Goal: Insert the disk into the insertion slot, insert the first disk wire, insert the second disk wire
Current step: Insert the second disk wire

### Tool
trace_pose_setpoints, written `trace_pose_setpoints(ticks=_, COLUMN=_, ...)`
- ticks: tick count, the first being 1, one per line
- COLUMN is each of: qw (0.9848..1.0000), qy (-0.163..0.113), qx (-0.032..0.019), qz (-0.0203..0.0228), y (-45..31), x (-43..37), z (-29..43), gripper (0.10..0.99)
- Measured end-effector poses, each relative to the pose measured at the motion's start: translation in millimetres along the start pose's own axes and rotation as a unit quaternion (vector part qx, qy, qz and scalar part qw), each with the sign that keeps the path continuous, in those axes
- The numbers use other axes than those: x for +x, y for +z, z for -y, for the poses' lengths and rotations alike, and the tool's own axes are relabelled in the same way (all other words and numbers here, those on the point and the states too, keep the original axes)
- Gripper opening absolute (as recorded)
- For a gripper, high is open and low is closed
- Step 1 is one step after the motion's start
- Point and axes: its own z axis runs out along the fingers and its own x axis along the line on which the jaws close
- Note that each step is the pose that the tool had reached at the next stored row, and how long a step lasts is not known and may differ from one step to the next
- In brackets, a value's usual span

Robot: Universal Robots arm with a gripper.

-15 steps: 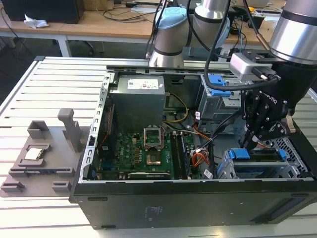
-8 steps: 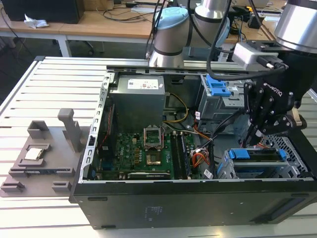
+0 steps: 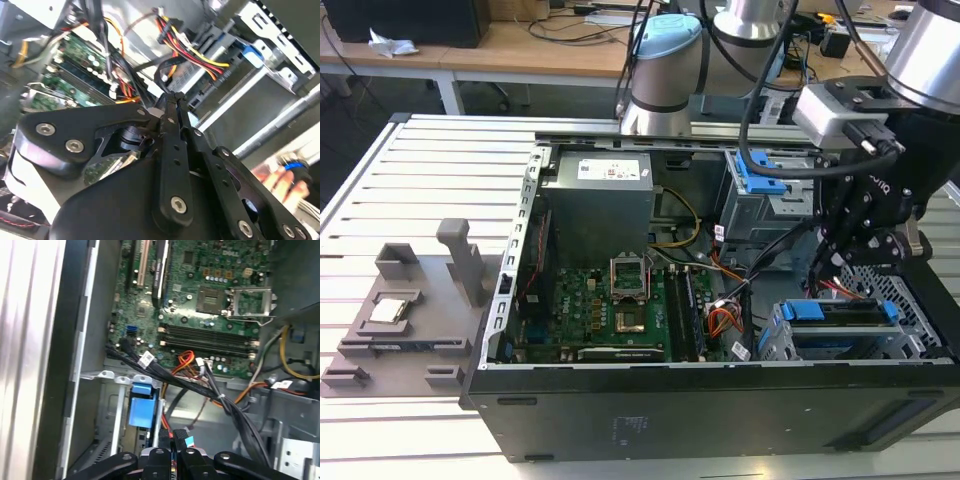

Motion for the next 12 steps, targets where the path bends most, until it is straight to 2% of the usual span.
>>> trace_pose_setpoints(ticks=1, qw=1.0, qy=0.0, qx=0.001, qz=0.0079, y=0.0, x=1.9, z=-0.3, gripper=0.149)
trace_pose_setpoints(ticks=2, qw=0.9999, qy=0.0, qx=0.0014, qz=0.0109, y=0.0, x=4.0, z=-0.5, gripper=0.149)
trace_pose_setpoints(ticks=6, qw=0.9999, qy=0.001, qx=0.0006, qz=0.0118, y=0.2, x=16.7, z=-1.3, gripper=0.149)
trace_pose_setpoints(ticks=8, qw=0.9999, qy=0.001, qx=-0.0012, qz=0.0121, y=0.5, x=21.5, z=1.1, gripper=0.149)
trace_pose_setpoints(ticks=12, qw=0.9999, qy=0.003, qx=-0.0039, qz=0.0124, y=2.8, x=25.6, z=6.6, gripper=0.149)
